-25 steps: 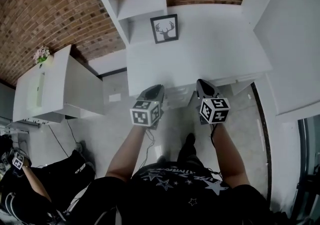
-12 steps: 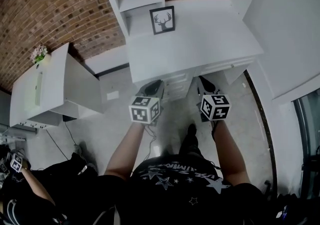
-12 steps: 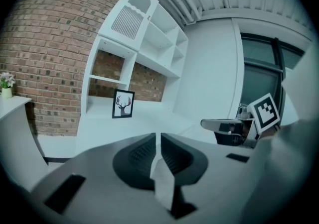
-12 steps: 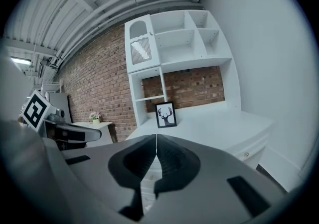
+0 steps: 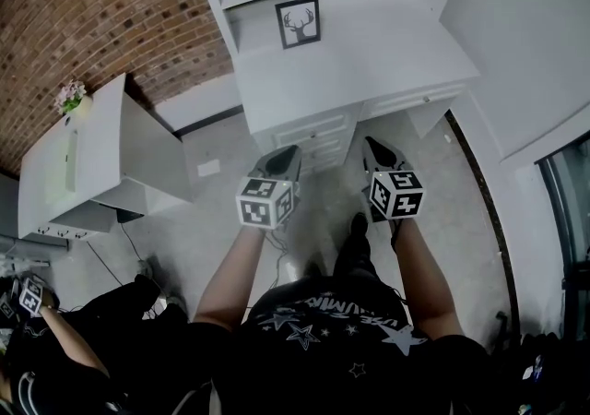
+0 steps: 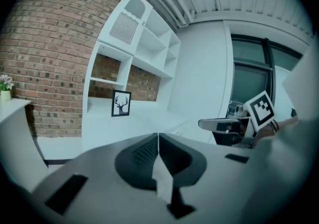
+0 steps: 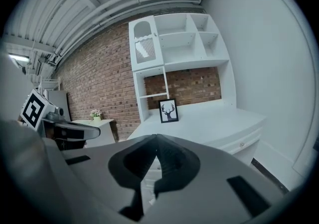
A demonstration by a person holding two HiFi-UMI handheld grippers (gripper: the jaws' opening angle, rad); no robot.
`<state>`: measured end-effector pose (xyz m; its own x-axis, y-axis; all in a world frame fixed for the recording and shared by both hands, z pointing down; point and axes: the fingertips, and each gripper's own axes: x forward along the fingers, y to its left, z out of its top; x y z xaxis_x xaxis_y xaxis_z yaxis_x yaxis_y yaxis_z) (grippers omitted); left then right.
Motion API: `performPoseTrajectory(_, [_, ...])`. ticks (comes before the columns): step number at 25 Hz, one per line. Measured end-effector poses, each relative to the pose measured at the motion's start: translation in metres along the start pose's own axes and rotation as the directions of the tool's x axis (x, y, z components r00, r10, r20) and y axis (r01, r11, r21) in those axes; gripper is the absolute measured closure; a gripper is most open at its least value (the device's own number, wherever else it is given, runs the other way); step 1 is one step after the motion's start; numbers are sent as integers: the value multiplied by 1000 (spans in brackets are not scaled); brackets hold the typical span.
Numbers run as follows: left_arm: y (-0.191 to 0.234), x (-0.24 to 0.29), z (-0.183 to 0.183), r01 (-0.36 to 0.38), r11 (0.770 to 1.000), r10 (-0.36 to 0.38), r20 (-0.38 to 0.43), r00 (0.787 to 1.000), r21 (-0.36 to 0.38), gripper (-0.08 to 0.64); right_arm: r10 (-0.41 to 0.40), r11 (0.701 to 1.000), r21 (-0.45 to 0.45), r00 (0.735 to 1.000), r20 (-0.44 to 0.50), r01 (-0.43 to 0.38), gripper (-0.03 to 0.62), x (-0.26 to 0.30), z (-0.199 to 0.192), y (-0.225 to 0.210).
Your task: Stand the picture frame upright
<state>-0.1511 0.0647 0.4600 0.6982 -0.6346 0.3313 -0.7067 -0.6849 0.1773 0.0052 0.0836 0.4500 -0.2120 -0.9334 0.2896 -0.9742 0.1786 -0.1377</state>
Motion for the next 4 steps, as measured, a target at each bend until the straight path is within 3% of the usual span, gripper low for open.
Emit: performPoseTrajectory(4, [1,-12,-1,-5,999,4,17,1000,38,540,5,1000,-20,1000,-11,-5,577,-6,-6,14])
